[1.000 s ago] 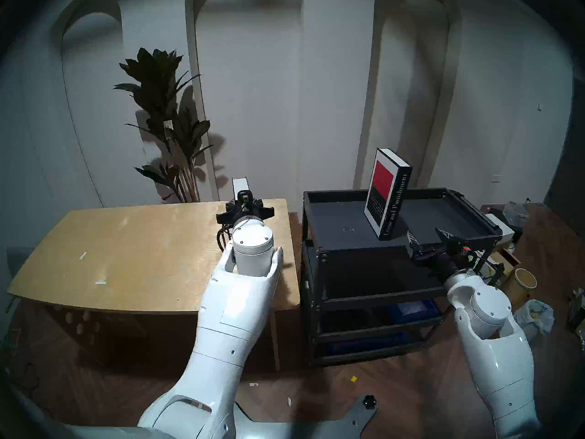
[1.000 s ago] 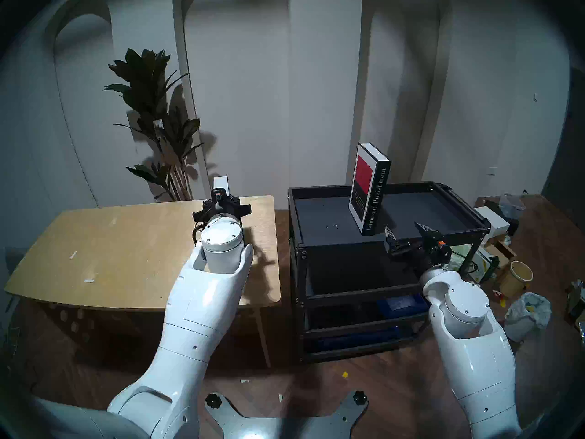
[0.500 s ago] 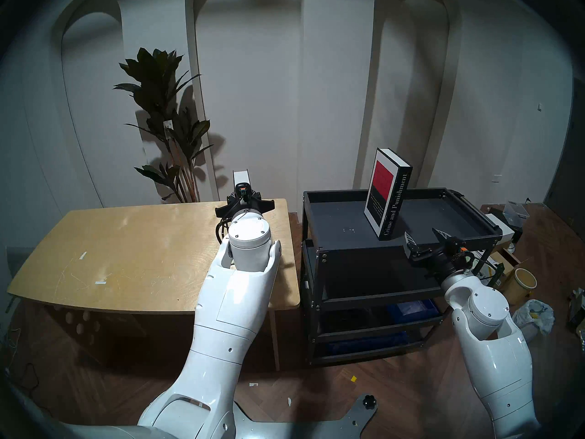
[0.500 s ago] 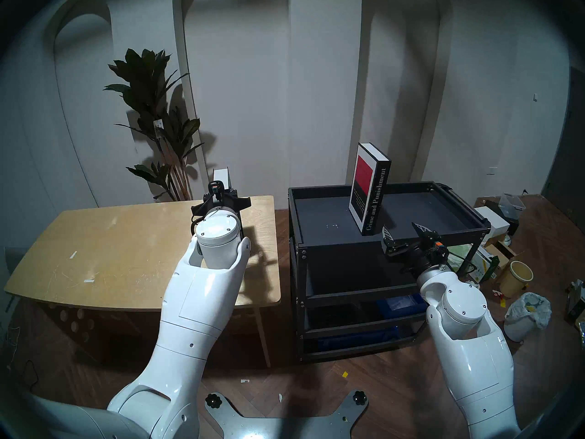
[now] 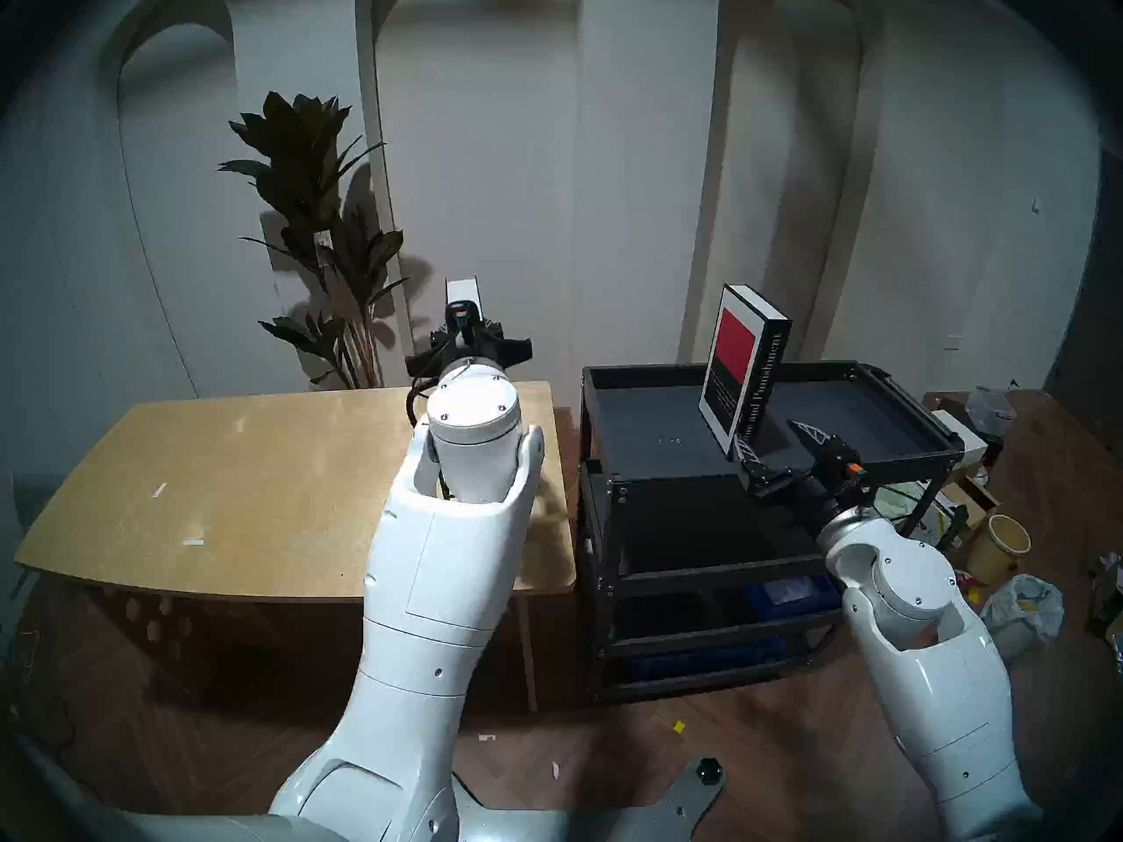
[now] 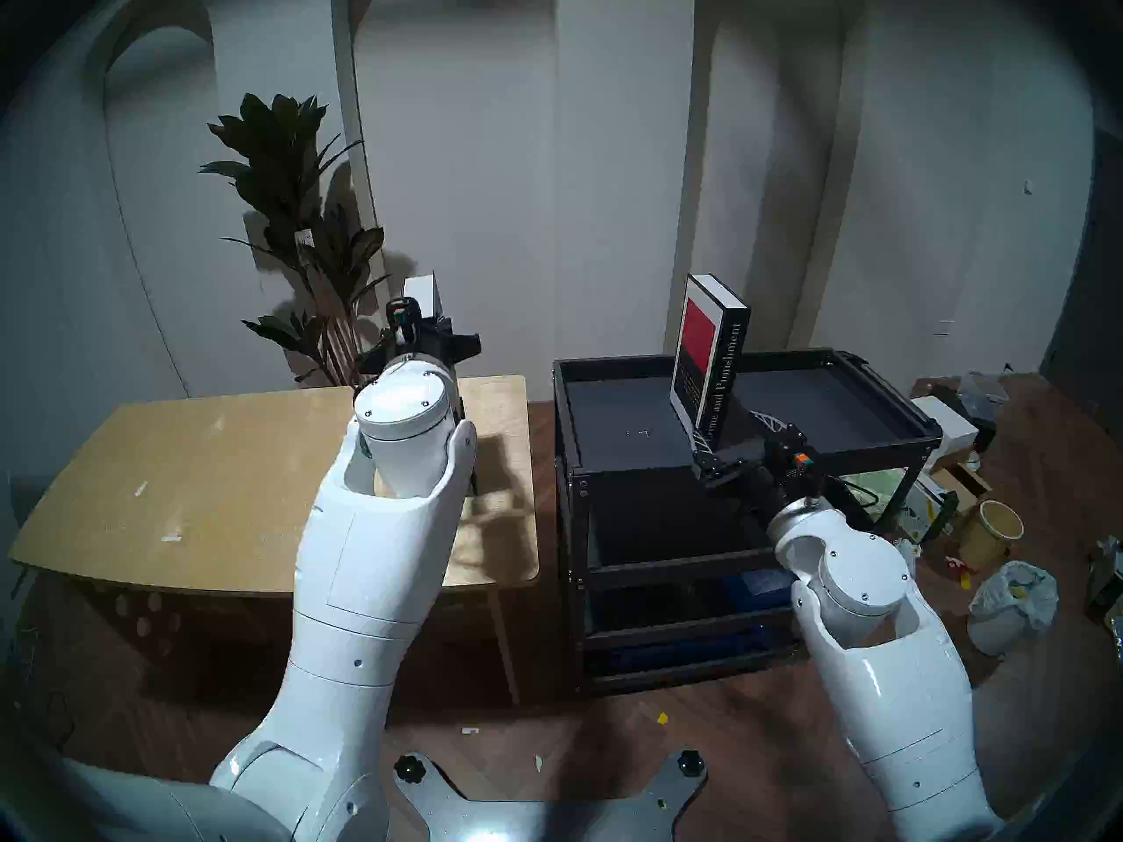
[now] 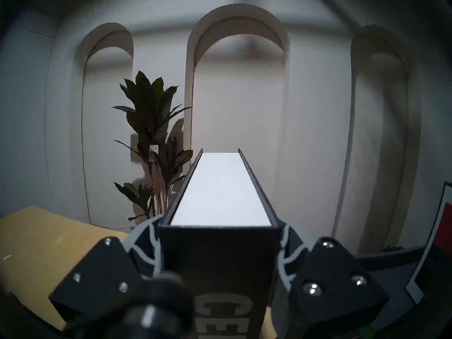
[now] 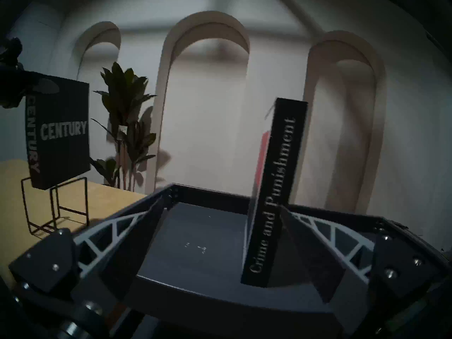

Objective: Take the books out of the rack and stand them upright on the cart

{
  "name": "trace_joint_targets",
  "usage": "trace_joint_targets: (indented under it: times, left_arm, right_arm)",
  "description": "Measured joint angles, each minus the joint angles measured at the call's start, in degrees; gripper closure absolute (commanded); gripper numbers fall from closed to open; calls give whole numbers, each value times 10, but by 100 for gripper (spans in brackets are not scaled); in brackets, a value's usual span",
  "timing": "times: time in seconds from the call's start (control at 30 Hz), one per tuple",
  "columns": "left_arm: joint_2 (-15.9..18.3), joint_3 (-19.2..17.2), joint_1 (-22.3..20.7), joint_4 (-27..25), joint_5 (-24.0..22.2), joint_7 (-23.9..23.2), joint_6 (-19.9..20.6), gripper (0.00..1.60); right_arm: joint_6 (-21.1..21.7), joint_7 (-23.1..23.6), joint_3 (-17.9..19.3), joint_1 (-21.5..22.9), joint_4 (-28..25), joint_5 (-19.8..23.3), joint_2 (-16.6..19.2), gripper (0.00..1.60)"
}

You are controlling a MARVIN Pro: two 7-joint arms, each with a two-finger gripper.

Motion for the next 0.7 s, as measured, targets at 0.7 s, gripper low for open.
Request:
trace_joint_targets:
  times: [0.7]
  left_arm:
    - [-72, 53, -82, -11, 18, 31, 107, 160]
  right_arm:
    - [-12, -45, -107, 74, 19, 1, -75, 0]
